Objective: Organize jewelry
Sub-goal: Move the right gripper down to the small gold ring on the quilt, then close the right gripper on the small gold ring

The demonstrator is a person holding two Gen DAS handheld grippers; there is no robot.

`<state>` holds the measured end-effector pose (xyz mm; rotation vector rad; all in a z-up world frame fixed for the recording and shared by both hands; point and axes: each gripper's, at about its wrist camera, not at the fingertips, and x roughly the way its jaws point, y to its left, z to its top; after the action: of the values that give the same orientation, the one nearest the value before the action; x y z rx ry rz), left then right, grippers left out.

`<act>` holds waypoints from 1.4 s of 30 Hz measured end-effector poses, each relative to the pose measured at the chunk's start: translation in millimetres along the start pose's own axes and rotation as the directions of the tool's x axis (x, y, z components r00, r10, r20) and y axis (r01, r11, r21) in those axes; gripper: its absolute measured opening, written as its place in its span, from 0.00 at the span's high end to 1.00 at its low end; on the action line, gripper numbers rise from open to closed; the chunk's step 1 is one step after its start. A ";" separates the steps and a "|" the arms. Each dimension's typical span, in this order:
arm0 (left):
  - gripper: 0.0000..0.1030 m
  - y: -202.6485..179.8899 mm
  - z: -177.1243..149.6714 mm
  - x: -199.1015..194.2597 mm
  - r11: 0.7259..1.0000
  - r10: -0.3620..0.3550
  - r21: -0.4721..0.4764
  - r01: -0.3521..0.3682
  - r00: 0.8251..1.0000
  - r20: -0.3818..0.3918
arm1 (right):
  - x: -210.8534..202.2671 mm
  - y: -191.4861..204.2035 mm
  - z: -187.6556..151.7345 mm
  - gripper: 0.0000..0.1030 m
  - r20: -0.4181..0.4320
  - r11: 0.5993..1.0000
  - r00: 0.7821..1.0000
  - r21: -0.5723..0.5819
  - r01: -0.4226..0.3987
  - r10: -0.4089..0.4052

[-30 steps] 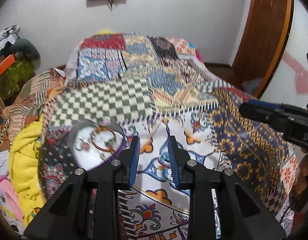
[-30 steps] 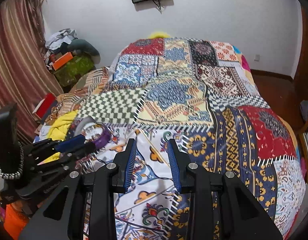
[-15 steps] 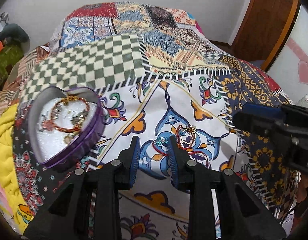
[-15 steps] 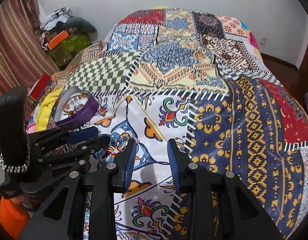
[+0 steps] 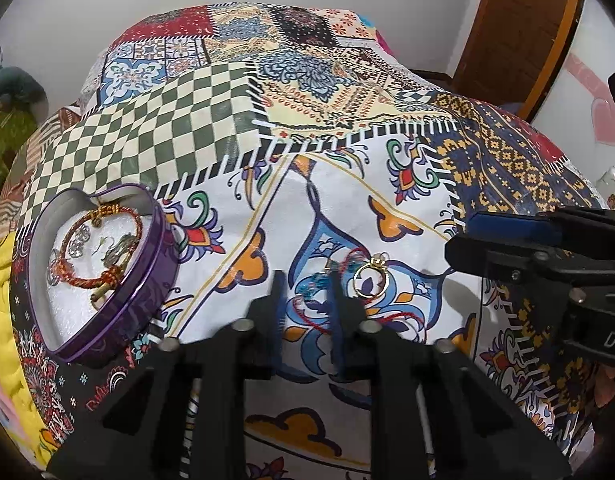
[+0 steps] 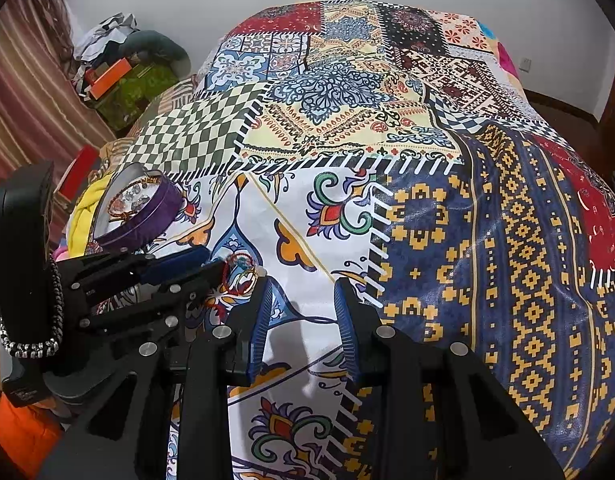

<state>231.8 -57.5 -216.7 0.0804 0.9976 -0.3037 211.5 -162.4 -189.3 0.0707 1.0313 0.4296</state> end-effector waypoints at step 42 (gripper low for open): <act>0.95 39.8 -20.0 -53.8 0.993 0.036 -0.112 -0.023 0.993 0.110 | 36.3 36.5 -0.3 0.78 -0.018 0.991 0.999 -0.132 0.037 -0.040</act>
<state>199.8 -3.9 -185.4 -0.0225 0.9000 -0.2229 215.8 -115.3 -209.7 -0.0710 1.0202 0.4630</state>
